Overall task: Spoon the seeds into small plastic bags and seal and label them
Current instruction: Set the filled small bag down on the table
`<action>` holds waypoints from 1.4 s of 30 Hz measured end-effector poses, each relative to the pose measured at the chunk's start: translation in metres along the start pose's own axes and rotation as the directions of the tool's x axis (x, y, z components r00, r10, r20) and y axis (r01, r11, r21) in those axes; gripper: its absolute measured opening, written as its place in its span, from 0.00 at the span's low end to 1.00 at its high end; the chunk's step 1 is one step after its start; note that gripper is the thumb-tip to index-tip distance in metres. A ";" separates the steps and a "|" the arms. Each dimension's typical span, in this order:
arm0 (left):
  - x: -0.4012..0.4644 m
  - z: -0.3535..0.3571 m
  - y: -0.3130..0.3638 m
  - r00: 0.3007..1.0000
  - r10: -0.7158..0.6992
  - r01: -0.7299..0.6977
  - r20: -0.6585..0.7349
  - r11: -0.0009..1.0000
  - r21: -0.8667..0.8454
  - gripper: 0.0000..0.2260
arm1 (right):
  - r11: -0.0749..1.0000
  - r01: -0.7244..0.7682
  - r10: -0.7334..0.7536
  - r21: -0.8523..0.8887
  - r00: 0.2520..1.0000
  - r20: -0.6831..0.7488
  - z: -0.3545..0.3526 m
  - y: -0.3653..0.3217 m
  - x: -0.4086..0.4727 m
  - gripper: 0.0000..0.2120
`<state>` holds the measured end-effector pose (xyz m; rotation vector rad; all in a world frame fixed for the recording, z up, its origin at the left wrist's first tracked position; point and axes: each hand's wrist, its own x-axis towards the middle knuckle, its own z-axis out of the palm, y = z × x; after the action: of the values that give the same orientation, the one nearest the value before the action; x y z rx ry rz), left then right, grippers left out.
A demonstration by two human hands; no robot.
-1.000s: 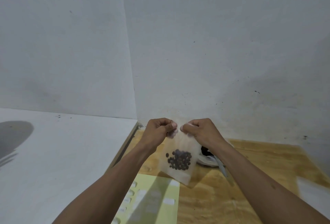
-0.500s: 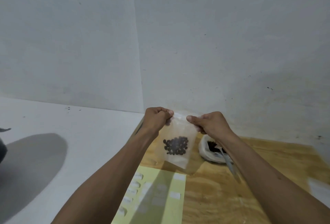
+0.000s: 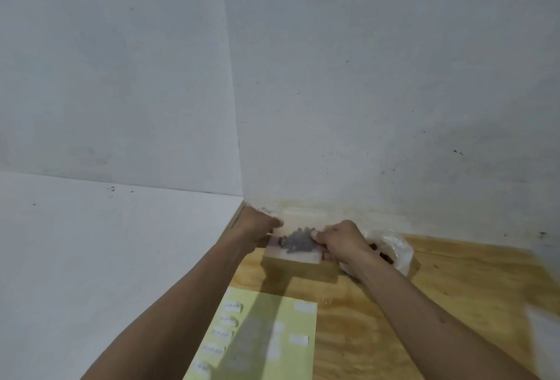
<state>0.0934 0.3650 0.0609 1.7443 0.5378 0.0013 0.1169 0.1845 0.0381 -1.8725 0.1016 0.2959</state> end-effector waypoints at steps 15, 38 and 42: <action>0.038 0.013 -0.058 0.978 0.210 -0.174 -0.007 0.827 0.535 0.17 | 0.689 0.055 -0.102 -0.722 0.994 -0.022 0.056 0.023 0.020 0.11; -0.019 0.074 0.001 0.825 0.546 -0.469 -0.146 0.806 0.361 0.15 | 0.659 0.123 -0.309 -0.742 0.944 -0.118 -0.070 -0.029 -0.040 0.11; -0.062 0.142 0.021 0.775 0.628 -0.610 0.071 0.714 0.342 0.15 | 0.667 -0.053 -0.250 -0.743 0.924 -0.290 -0.156 0.005 -0.068 0.17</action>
<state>0.0859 0.2091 0.0619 2.2113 -0.0541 0.4579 0.0746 0.0307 0.0962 -2.7417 0.1472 -0.1444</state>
